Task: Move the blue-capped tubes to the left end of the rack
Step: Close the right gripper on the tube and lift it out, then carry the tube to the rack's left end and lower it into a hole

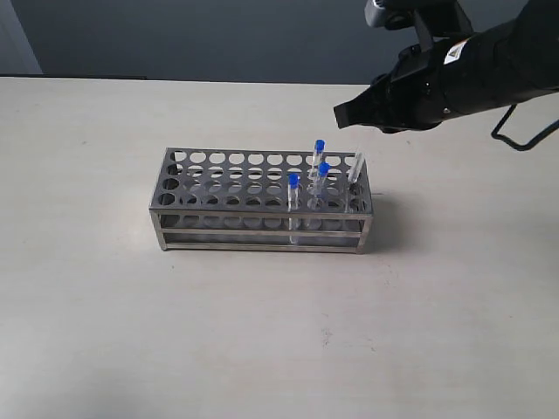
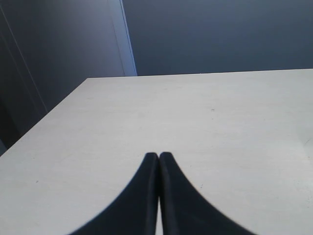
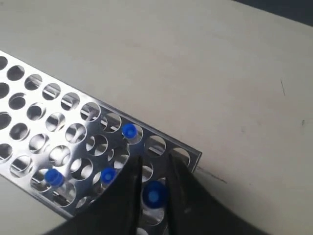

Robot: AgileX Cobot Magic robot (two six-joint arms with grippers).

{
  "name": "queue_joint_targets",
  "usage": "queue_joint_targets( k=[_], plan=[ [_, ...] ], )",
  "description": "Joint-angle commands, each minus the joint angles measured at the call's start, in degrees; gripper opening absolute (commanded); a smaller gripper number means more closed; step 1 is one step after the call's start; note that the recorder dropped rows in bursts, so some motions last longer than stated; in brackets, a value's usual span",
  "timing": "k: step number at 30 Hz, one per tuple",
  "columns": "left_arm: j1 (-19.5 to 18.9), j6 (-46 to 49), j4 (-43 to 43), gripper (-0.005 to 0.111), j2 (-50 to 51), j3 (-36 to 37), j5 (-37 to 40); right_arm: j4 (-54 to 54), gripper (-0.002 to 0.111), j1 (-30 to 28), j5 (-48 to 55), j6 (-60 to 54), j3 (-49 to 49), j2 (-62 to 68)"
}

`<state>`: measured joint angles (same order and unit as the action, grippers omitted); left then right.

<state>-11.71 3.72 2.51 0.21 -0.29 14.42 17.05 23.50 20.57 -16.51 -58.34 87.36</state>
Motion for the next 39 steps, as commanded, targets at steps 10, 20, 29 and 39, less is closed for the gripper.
queue_joint_targets(
  k=[10,20,29,39],
  plan=[
    [0.45,-0.21,0.08,0.000,-0.21,0.29,-0.68,-0.13,-0.001,2.35,4.29,-4.46,-6.19,-4.32],
    [0.45,-0.21,0.08,0.000,-0.21,0.29,-0.68,-0.01,-0.001,13.56,3.01,-12.57,-20.10,11.66],
    [0.45,-0.21,0.08,0.000,-0.21,0.29,-0.68,0.24,-0.001,17.84,5.66,-13.62,-33.04,22.60],
    [0.45,-0.21,0.08,0.000,-0.21,0.29,-0.68,1.44,-0.001,18.97,9.40,-16.39,-44.00,31.26]
  ],
)
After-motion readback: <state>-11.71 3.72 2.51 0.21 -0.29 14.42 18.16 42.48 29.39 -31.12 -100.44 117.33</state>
